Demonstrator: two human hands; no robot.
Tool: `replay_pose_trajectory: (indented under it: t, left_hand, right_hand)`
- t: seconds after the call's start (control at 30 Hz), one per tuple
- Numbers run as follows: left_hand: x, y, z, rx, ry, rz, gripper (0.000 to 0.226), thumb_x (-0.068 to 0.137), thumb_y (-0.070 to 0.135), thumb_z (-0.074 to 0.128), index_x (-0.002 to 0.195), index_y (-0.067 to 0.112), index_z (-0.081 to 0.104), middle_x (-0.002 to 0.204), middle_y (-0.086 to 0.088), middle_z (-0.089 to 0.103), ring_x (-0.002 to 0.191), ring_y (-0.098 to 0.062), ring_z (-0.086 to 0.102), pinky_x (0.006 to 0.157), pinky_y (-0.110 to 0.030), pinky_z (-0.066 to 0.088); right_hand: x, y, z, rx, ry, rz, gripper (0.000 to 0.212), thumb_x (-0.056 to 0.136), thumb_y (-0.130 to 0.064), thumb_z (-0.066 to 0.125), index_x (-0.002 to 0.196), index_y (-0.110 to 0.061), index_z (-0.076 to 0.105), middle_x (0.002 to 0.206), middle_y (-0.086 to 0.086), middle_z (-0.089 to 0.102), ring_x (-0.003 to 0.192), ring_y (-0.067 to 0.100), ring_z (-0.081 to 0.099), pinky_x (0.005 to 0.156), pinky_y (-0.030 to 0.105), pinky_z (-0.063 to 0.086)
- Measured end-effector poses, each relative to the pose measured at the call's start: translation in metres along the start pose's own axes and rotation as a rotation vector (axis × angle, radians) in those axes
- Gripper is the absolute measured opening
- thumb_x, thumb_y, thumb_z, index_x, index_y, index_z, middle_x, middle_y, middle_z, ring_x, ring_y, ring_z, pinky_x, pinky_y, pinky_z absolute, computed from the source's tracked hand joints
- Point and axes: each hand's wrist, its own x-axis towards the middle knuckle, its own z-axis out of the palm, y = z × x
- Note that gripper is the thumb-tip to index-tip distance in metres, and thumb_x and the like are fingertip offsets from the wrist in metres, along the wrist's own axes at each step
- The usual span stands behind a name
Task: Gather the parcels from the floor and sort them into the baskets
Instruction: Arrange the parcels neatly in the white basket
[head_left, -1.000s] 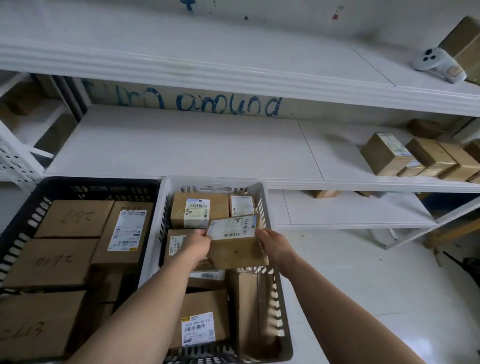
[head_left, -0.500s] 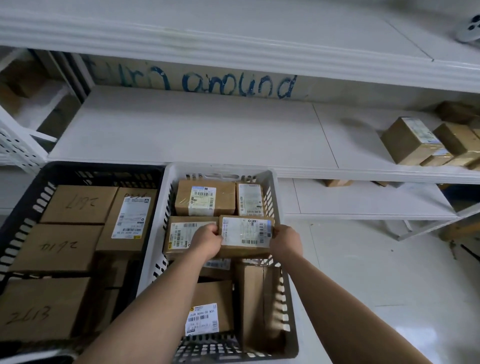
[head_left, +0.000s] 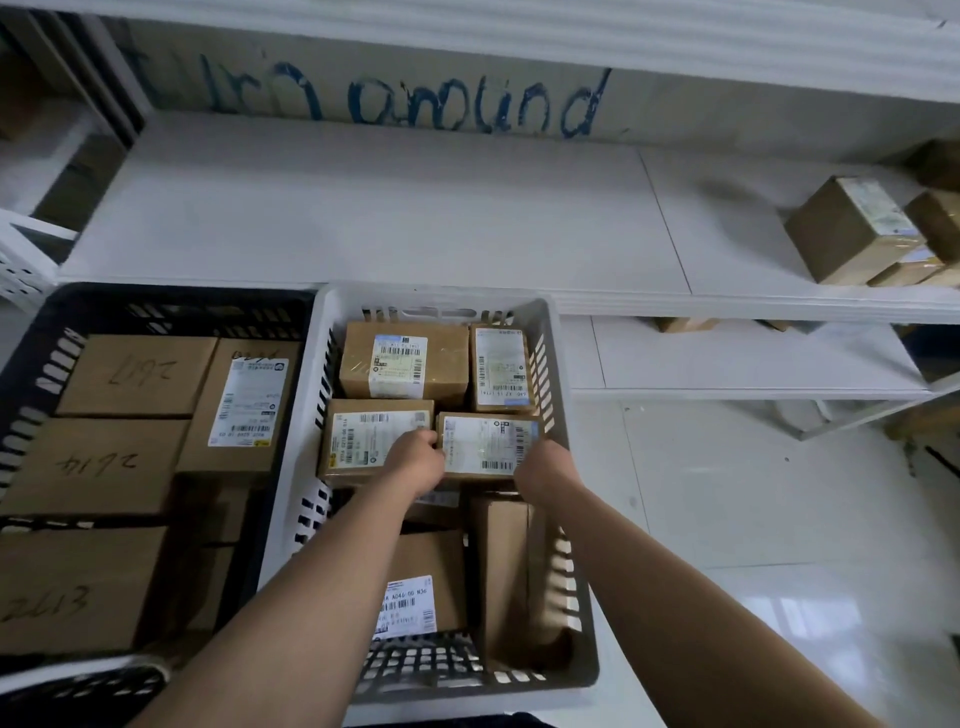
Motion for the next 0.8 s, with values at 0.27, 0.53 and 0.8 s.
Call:
replay_pose_trajectory:
  t: [0.27, 0.53, 0.8]
  left_hand:
    - [-0.007, 0.002, -0.006, 0.009, -0.023, -0.001, 0.036, 0.095, 0.017, 0.048, 0.129, 0.013, 0.058, 0.124, -0.009, 0.062, 0.112, -0.028, 0.059, 0.098, -0.04, 0.05]
    - [-0.034, -0.034, -0.036, 0.099, 0.061, -0.136, 0.02, 0.095, 0.02, 0.054, 0.111, 0.011, 0.06, 0.111, -0.01, 0.064, 0.096, -0.026, 0.062, 0.079, -0.036, 0.054]
    - [-0.06, -0.086, -0.045, 0.236, -0.085, -0.309, 0.028, 0.097, 0.018, 0.047, 0.118, 0.003, 0.058, 0.112, -0.011, 0.06, 0.1, -0.026, 0.06, 0.082, -0.034, 0.052]
  right_hand:
    - [-0.001, -0.008, 0.002, -0.027, 0.089, -0.025, 0.045, 0.093, -0.007, 0.05, 0.137, -0.002, 0.042, 0.139, 0.014, 0.042, 0.124, 0.028, 0.048, 0.103, 0.037, 0.047]
    - [-0.031, -0.02, 0.016, 0.042, -0.002, -0.29, 0.028, 0.094, -0.011, 0.05, 0.115, -0.009, 0.069, 0.118, 0.008, 0.066, 0.106, 0.022, 0.061, 0.086, 0.028, 0.053]
    - [-0.06, -0.029, 0.07, -0.158, -0.263, -0.229, 0.023, 0.096, -0.009, 0.046, 0.111, -0.001, 0.06, 0.079, 0.002, 0.053, 0.079, 0.018, 0.058, 0.064, 0.024, 0.043]
